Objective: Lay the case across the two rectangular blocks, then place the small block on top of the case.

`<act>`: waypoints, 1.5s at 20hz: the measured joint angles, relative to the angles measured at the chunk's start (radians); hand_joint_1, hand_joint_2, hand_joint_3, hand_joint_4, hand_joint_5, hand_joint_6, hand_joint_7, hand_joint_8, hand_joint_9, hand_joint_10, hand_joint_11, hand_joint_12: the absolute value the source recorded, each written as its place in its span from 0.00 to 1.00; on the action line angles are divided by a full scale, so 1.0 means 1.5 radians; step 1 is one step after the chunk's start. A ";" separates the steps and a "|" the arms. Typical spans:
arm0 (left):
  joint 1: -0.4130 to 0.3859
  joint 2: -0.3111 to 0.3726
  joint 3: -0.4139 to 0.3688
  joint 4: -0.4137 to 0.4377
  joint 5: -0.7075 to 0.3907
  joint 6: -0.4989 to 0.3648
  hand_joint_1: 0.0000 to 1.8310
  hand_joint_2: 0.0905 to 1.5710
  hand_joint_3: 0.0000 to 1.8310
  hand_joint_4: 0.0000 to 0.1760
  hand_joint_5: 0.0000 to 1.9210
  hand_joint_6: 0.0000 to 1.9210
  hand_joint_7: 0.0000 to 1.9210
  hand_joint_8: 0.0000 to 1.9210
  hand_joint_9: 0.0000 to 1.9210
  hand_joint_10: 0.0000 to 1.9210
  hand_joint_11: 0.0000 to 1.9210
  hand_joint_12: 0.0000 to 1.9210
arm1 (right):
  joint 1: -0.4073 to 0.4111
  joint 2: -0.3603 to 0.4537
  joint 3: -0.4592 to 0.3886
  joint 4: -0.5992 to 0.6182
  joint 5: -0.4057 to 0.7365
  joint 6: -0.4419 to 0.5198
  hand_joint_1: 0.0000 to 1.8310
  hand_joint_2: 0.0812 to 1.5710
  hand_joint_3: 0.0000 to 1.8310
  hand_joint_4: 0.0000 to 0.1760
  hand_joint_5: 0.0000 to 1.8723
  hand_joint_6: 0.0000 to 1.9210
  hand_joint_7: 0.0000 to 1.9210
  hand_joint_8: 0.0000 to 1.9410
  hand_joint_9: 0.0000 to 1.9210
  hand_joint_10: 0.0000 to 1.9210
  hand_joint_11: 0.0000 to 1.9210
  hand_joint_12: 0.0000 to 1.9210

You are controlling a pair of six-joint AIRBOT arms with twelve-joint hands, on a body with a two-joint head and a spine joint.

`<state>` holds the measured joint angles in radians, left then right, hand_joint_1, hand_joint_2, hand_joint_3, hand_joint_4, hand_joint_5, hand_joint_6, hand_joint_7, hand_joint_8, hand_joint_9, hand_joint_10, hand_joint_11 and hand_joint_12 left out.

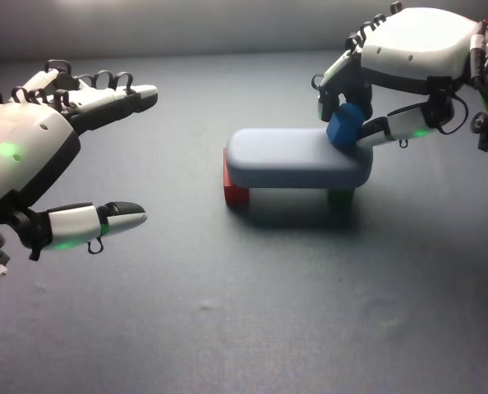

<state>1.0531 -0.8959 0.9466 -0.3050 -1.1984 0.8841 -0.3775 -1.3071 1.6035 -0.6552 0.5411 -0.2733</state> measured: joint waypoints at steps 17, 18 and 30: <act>0.000 0.000 0.000 -0.001 -0.007 -0.008 0.57 0.60 0.00 0.00 0.22 0.00 0.23 0.00 0.25 0.00 0.01 0.58 | 0.001 0.030 -0.062 0.086 0.051 -0.049 0.38 0.60 0.00 0.77 0.00 0.00 0.05 0.00 0.02 0.00 0.00 0.07; 0.004 0.001 0.000 -0.002 -0.014 -0.010 0.56 0.60 0.00 0.12 0.21 0.00 0.24 0.00 0.26 0.01 0.01 0.58 | 0.000 0.052 -0.079 0.101 0.075 -0.059 0.37 0.60 0.00 0.89 0.00 0.00 0.04 0.00 0.01 0.00 0.00 0.01; 0.048 0.042 -0.028 -0.008 -0.156 -0.049 0.43 0.63 0.00 0.45 0.05 0.00 0.06 0.00 0.06 0.00 0.00 0.43 | -0.326 0.209 -0.275 0.411 0.517 -0.117 0.35 0.61 0.00 0.59 0.02 0.00 0.08 0.00 0.10 0.01 0.00 0.37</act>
<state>1.1248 -0.8330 0.9039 -0.3168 -1.4326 0.8104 -0.8658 -0.9932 1.1912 -0.0383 1.3159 -0.4496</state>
